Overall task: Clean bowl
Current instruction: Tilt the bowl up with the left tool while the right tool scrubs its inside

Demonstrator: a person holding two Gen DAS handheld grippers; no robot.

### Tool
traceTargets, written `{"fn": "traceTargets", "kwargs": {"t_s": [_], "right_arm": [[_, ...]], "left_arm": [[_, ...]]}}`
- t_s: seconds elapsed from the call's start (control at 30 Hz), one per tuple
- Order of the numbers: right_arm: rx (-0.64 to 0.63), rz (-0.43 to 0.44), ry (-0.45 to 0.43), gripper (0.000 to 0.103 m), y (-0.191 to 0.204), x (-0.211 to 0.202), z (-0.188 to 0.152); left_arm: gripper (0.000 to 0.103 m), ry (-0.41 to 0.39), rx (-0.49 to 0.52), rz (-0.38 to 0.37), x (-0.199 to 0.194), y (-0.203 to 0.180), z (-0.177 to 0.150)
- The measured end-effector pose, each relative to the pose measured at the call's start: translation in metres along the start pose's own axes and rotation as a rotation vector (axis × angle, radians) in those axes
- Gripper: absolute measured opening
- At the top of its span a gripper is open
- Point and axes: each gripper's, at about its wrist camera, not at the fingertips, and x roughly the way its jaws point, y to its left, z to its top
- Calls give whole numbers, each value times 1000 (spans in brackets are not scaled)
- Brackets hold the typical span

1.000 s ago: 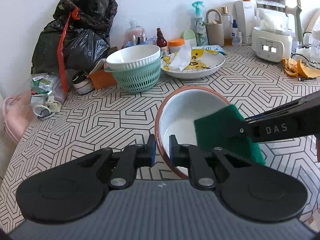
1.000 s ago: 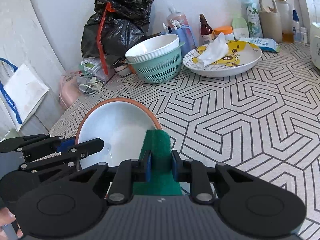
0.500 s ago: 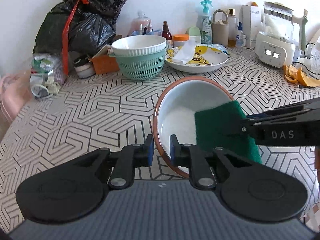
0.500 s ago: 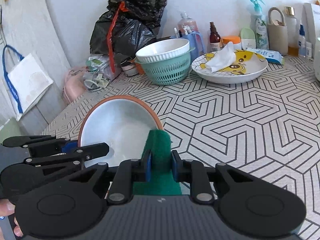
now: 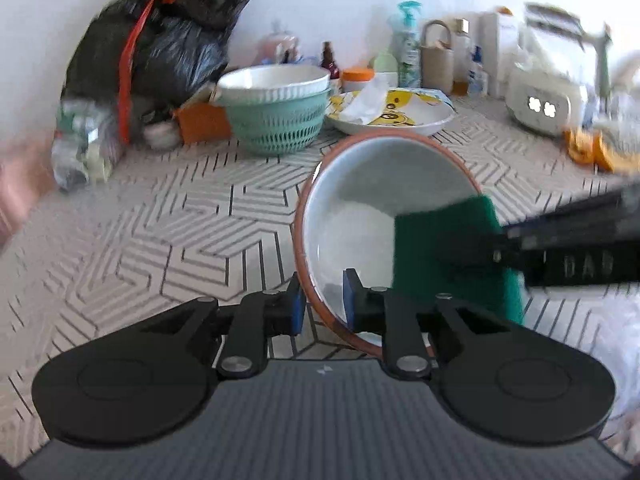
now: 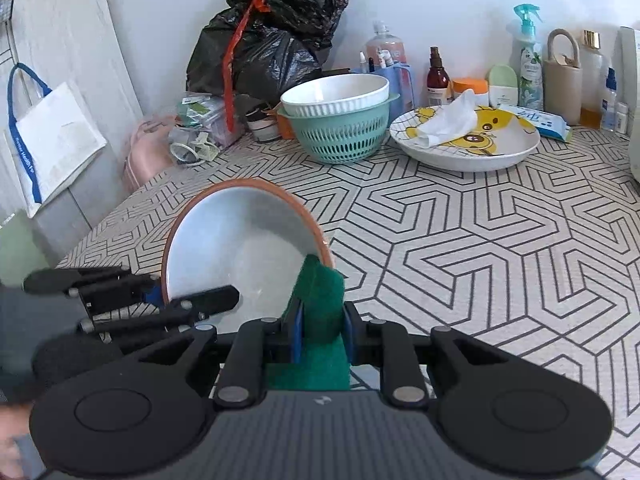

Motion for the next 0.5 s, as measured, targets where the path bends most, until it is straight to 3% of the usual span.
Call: {"fn": "traceTargets", "kwargs": {"t_s": [0.23, 0.5], "right_arm": [[48, 17, 40, 20, -14, 1, 15], [-49, -59, 12, 20, 4, 4, 33]], "left_arm": [[19, -21, 58, -15, -1, -8, 0], [20, -10, 75, -18, 3, -13, 2]]}}
